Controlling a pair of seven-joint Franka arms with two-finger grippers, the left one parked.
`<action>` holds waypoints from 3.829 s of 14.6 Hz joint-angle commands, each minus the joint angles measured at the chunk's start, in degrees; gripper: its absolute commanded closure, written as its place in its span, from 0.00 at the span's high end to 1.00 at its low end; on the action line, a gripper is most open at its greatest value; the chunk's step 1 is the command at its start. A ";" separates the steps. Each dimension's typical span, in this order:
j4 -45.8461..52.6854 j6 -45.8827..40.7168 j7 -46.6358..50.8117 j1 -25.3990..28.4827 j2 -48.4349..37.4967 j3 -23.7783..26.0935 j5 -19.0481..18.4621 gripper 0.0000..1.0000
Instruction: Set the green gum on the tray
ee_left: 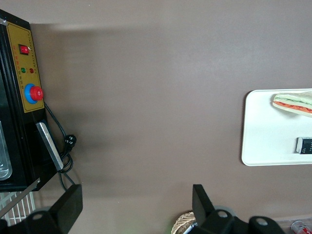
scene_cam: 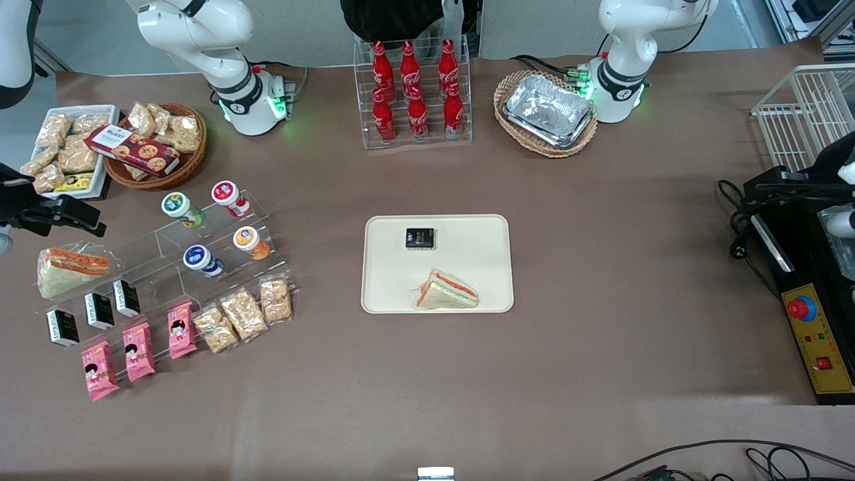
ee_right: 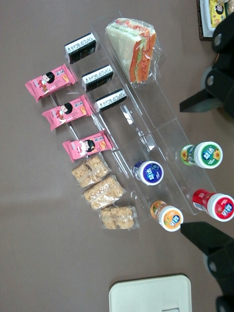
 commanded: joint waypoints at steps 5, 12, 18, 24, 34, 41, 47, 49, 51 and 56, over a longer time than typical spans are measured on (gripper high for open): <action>-0.05 -0.79 -0.25 -0.80 -0.25 -0.92 0.06 1.00; -11.43 2.43 -1.92 -0.62 -8.31 -0.92 -0.56 1.00; -27.80 9.22 -1.92 -0.62 -18.87 -1.80 -0.56 1.00; -36.61 14.59 -2.36 -0.62 -24.07 -1.80 -0.91 1.00; -50.21 30.80 -2.80 -0.62 -19.77 -1.80 -1.09 1.00; -54.71 36.47 -2.80 -0.53 -17.04 -1.80 -1.09 1.00; -55.86 36.12 -2.80 -0.53 -17.39 -1.80 -1.09 1.00; -56.04 36.03 -2.80 -0.62 -17.57 -1.80 -1.09 0.93; -56.04 35.94 -2.80 -0.62 -17.57 -1.97 -1.00 0.86; -55.34 36.03 -2.80 -0.62 -17.13 -2.06 -0.73 0.62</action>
